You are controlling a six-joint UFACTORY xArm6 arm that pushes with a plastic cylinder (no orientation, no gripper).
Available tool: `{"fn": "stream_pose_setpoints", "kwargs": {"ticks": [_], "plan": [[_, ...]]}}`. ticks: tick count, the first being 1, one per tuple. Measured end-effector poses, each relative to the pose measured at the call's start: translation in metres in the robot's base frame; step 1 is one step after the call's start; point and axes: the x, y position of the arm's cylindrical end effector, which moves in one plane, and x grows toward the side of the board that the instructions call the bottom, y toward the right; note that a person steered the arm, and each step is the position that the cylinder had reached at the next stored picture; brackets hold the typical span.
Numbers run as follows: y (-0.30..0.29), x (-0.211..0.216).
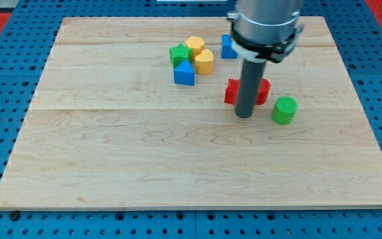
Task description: Move the red star top left to the red circle
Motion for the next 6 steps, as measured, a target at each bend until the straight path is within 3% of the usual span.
{"fn": "stream_pose_setpoints", "kwargs": {"ticks": [2,4,6], "plan": [[0.005,-0.023],[0.033,-0.007],[0.019,-0.034]]}}
